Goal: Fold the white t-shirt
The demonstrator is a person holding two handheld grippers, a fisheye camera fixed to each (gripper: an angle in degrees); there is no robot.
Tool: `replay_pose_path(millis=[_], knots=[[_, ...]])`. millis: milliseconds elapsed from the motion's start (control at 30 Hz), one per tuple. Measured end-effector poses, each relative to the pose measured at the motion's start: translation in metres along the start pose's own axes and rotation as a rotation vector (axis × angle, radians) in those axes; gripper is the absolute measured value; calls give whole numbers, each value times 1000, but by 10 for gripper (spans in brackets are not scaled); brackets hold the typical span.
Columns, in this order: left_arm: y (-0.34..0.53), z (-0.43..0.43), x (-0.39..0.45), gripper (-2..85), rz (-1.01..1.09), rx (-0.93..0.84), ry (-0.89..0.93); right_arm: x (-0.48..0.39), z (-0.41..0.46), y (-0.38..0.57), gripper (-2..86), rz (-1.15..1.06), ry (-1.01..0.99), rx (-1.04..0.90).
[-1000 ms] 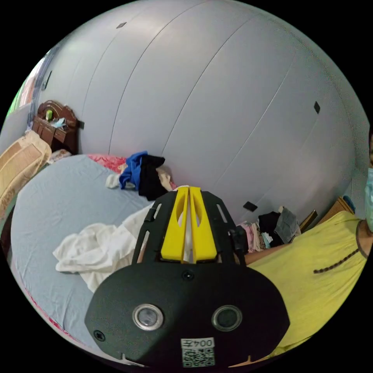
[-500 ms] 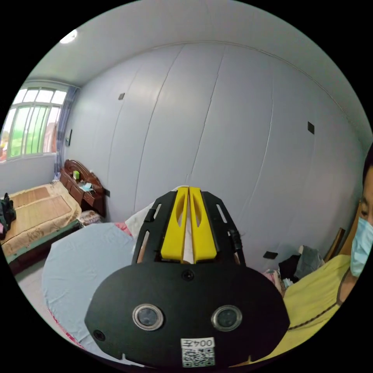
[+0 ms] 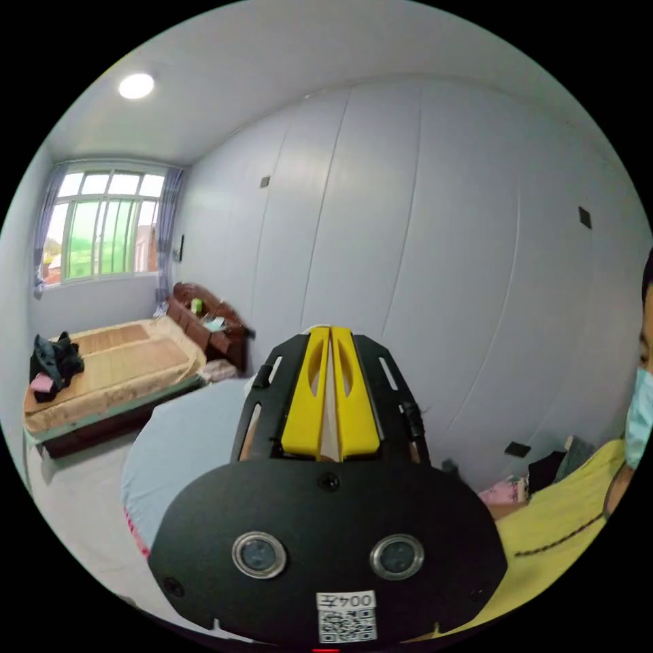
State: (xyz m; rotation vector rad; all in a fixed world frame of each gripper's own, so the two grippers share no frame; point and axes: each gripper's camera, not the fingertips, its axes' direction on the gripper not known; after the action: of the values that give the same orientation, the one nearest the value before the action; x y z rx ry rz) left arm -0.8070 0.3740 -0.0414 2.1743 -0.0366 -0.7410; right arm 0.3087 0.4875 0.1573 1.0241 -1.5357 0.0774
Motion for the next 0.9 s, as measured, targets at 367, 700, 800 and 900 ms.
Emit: replay_pose_path(millis=[367,700,800,900], knots=[[400,140,-183,4,-287,-945,-195,110,186,65,13,124,-107,-592],[525,144,-149,3,-193,-1091,-71,113,292,147,67,201,34,-783],[545,155,-143,3,-158,-1127,-56,119,312,158,49,207,88,-795],[550,151,-150,2,-150,-1120,-59,122,329,164,17,165,143,-833]])
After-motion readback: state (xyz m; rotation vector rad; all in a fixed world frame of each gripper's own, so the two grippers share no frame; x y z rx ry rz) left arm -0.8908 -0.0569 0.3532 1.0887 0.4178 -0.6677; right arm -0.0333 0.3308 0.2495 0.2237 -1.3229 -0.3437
